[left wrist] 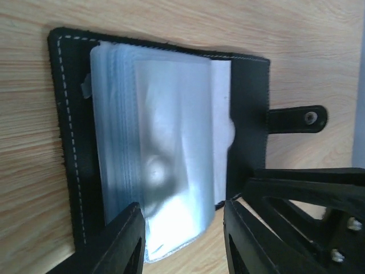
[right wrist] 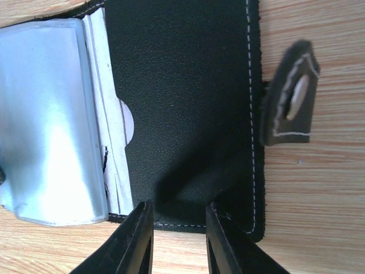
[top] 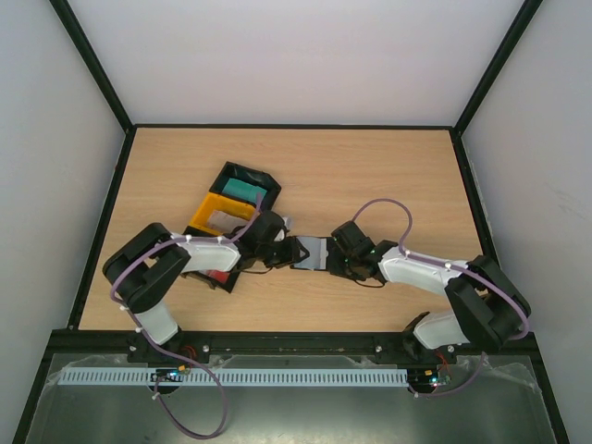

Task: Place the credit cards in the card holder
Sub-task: Open the card holder at the center of the board.

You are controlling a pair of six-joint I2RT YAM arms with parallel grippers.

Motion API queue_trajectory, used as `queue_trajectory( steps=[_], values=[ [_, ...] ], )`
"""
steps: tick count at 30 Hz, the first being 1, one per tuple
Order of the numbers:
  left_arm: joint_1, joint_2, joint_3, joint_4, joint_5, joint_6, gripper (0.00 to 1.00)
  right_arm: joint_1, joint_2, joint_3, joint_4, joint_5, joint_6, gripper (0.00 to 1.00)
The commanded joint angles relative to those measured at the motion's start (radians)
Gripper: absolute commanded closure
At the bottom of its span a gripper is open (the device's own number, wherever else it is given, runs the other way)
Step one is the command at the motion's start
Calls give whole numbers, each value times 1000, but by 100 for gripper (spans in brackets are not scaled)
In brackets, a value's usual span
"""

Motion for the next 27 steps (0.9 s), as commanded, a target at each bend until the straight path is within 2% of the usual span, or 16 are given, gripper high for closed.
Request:
queue_trajectory(
  steps=[1,12,22,27],
  values=[
    [-5,31,38,3,-3,0,62,3,16,-42,61,7,10,76],
    [-5,87,66,2,33,21,63,4,10,-61,81,-2,12,77],
    [-7,147,114,-12,88,36,54,4,-18,-77,108,-7,32,77],
    [-8,169,149,-7,109,58,58,4,-84,-105,146,3,41,77]
  ],
)
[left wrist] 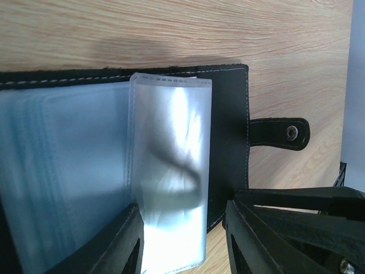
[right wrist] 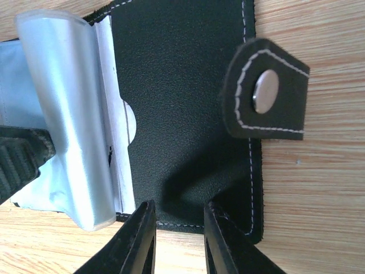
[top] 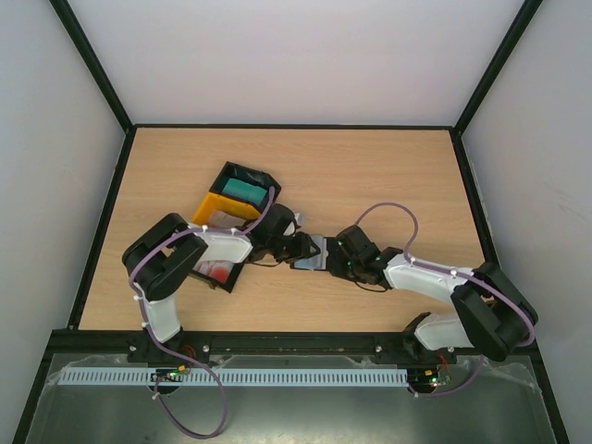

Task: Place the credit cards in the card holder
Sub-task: Open the card holder at the center of the board.

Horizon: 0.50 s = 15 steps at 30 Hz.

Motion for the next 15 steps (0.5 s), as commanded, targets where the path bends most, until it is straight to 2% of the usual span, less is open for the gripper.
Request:
queue_trajectory(
  steps=[1,11,15],
  values=[
    [-8,36,38,-16,37,35,59,4,-50,-45,77,4,18,76],
    [-8,73,66,-15,60,45,63,4,-101,-97,206,-113,-6,63],
    [-9,71,66,-13,61,45,65,5,-86,-97,231,-97,7,61]
  ],
)
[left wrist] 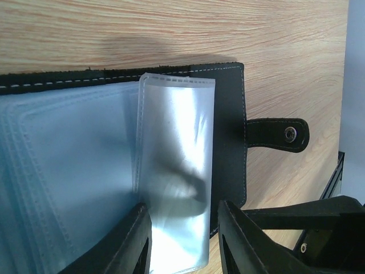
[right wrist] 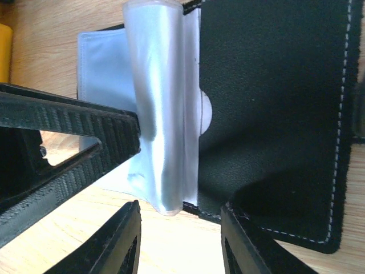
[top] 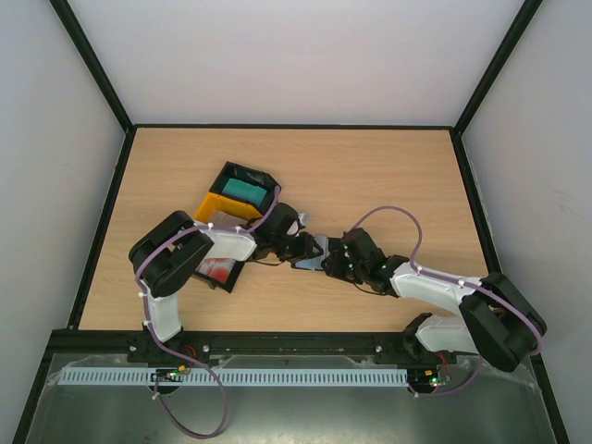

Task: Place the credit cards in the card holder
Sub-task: Open the card holder at the center of the board.

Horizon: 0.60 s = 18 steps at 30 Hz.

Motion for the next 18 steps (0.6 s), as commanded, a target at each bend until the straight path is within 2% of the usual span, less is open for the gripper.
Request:
queue_trajectory(
  steps=[1,11,18],
  values=[
    [-5,17,18,-14,16,11,66,4,10,1,64,6,11,62],
    [-5,3,10,-12,27,12,66,4,107,15,107,48,46,77],
    [-4,-100,-17,-23,-54,41,59,2,94,-27,76,117,98,83]
  ],
)
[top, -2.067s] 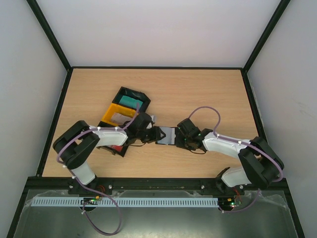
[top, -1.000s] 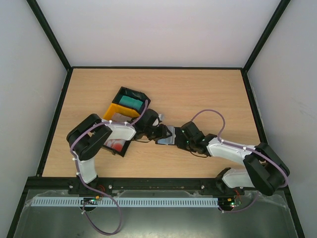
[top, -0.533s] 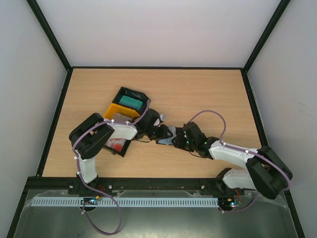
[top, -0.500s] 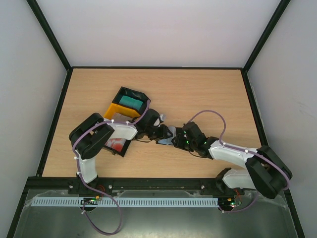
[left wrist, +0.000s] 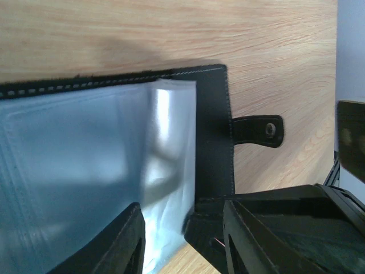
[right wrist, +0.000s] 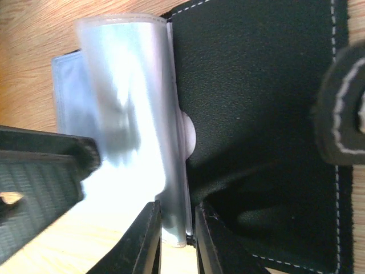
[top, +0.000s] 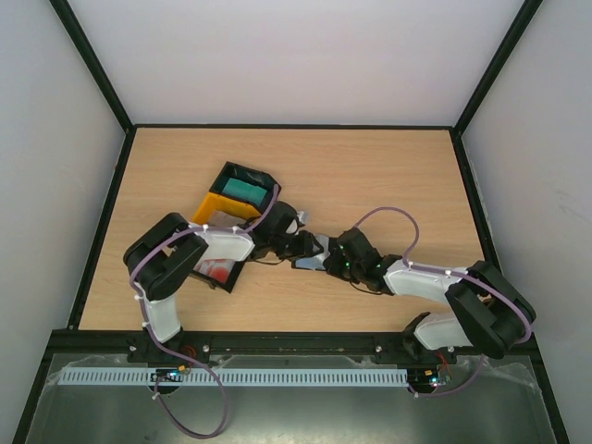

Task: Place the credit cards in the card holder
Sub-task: Open the card holder at the center of the board.

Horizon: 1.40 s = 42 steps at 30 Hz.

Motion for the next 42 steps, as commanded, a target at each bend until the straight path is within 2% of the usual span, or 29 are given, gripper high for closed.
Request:
queue_trajectory(
  steps=[1,13,19,23,28,32,37,42],
  values=[
    [-4,-95,-16,-30,-76,39,57,2,1,-34,-14,81,47,84],
    [-12,-16,23,-78,-83,54,44,1,-29,-87,45,72,78,83],
    [-36,29,64,-40,8,85,43,3,-109,-88,37,60,45,70],
    [-57,53,108,-41,25,102,43,2,-222,-68,-60,93,12,63],
    [-79,77,156,-34,38,113,43,2,-365,-38,-267,227,0,57],
    [-98,99,187,-27,52,115,43,1,-461,-2,-414,323,21,56],
    [-108,127,209,-33,42,109,43,2,-545,39,-508,413,50,56],
    [-114,173,237,-141,-105,124,52,2,-555,78,-533,456,64,60]
  ],
)
